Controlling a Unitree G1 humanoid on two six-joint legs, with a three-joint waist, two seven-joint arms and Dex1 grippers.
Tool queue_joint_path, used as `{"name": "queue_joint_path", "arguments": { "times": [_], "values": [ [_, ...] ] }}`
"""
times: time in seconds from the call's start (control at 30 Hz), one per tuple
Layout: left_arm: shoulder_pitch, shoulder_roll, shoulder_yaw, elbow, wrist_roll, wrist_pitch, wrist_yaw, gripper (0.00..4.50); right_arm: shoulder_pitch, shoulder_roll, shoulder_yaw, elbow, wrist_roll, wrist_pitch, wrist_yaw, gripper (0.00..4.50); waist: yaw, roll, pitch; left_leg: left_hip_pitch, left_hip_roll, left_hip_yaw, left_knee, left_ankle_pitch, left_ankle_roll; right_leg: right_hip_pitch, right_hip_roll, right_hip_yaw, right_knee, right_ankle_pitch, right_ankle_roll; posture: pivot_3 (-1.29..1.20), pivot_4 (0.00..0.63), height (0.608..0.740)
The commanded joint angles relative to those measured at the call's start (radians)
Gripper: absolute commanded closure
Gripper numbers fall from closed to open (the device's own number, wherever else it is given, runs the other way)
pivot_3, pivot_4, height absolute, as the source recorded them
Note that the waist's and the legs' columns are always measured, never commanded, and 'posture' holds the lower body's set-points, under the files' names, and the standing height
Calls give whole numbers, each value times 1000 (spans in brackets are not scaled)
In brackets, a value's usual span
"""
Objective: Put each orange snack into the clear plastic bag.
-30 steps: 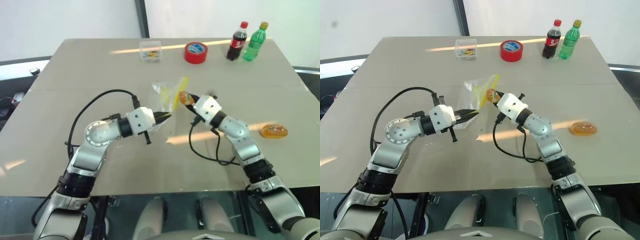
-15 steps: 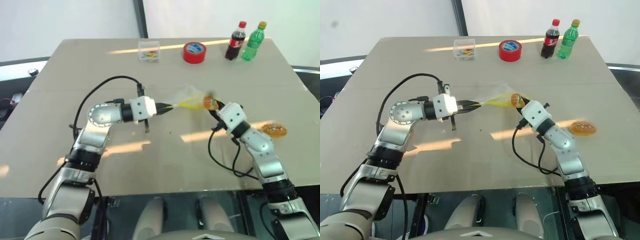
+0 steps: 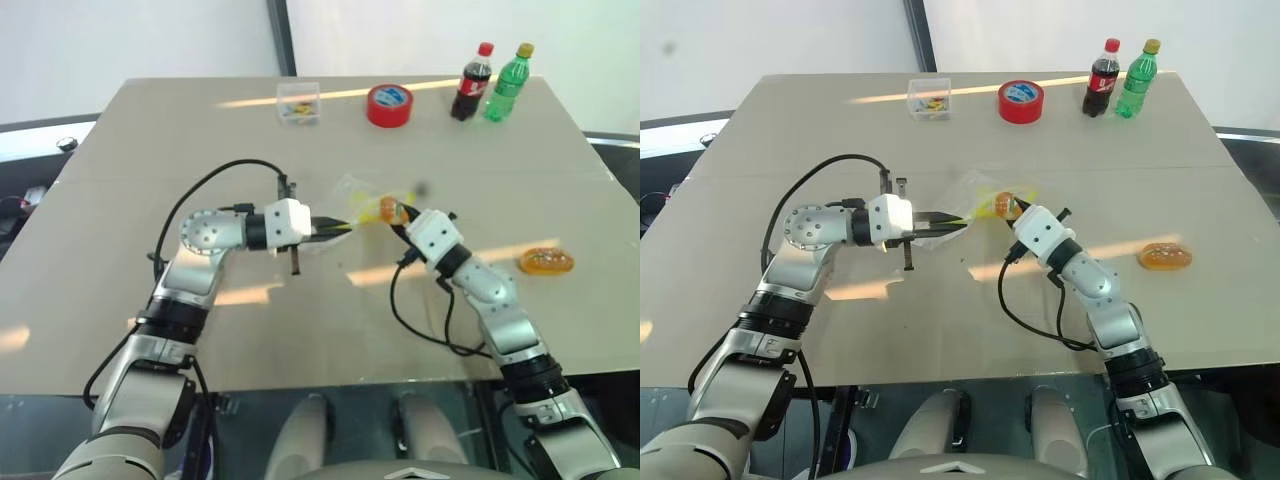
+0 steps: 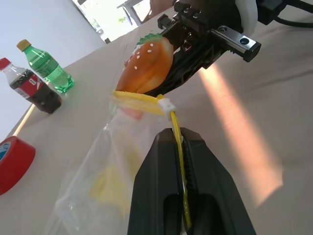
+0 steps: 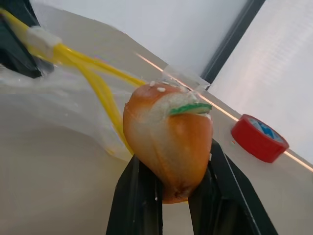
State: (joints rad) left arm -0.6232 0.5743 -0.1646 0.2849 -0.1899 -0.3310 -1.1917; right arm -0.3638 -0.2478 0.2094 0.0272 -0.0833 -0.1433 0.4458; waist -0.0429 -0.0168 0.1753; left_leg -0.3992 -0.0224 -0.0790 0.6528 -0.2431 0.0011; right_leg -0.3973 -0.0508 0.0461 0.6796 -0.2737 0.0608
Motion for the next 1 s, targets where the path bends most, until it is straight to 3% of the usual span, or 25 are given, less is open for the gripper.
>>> {"name": "queue_joint_path", "arguments": {
  "times": [0.03, 0.23, 0.5, 0.7, 0.9, 1.0],
  "values": [
    [5, 12, 28, -45, -8, 6, 16, 4500, -24, 40, -34, -42, 101, 18, 17, 4094, 0, 0, 0, 0, 0, 0, 0, 0, 0, 0, 0, 0, 0, 0, 0, 0, 150, 740],
    [30, 23, 35, -80, -23, 6, 16, 4500, -18, 94, -65, -64, 231, 83, 47, 4094, 1, 0, 0, 0, 0, -1, 0, 0, 0, 0, 0, 0, 0, 0, 0, 0, 150, 740],
    [39, 10, 38, -146, -54, 23, 15, 4500, -8, 157, -21, -1, 280, 150, 98, 4094, 0, 0, 0, 0, 0, -1, 0, 0, 0, 0, 0, 0, 0, 0, 0, 0, 150, 740],
    [54, 15, 32, -163, -44, -5, 10, 4500, 10, 173, -60, -56, 441, 331, 153, 4094, 1, 0, 0, 0, 1, -1, 0, 0, 0, 0, 0, 0, 0, 0, 0, 0, 150, 740],
    [58, 9, 33, -172, -40, -27, 21, 4500, 4, 132, -35, -1, 322, 265, 119, 4094, 1, 0, 0, 0, 0, -1, 0, 0, 0, 0, 0, 0, 0, 0, 0, 0, 150, 740],
    [69, 13, 25, -176, -42, -41, 7, 4500, -50, 80, 9, 96, 108, 57, 25, 4094, -1, 0, 0, 0, 0, 0, 0, 0, 0, 0, 0, 0, 0, 0, 0, 0, 150, 740]
  ]
}}
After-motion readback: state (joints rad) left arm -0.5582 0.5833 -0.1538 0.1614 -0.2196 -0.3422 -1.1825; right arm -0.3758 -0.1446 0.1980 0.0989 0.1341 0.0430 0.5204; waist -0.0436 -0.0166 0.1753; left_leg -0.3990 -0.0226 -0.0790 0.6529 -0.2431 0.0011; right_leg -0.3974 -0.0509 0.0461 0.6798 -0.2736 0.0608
